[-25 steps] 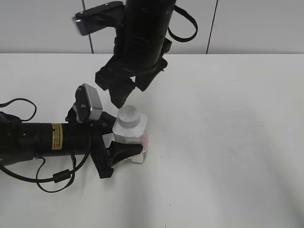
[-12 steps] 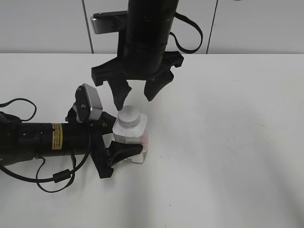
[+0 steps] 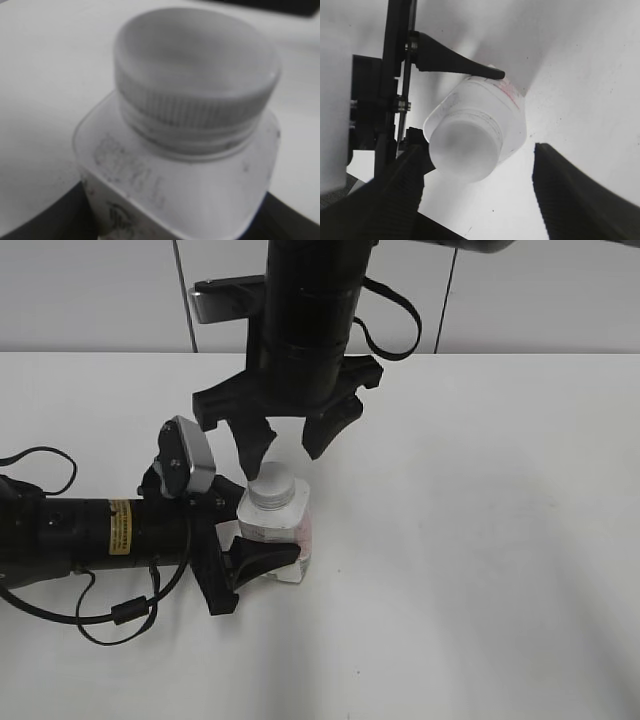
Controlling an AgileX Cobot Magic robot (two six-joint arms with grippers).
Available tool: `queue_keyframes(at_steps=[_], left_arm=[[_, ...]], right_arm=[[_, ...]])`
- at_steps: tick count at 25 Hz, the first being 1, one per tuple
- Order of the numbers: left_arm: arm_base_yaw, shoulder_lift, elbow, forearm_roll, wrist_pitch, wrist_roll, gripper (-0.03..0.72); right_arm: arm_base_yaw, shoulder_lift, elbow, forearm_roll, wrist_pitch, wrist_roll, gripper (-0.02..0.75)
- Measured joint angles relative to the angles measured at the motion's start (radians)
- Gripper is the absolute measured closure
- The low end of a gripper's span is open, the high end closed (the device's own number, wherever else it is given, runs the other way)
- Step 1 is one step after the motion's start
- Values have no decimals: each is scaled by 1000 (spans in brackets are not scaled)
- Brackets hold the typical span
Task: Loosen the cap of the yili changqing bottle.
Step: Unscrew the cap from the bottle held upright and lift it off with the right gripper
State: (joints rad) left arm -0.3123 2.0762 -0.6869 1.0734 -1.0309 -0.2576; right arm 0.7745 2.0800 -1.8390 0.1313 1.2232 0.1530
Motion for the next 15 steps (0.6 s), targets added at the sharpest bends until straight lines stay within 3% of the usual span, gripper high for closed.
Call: queue_keyframes(at_steps=[15], left_arm=[[0,0,0,0,0,0,249]], right_arm=[[37,1,0,-30,0,-11,203]])
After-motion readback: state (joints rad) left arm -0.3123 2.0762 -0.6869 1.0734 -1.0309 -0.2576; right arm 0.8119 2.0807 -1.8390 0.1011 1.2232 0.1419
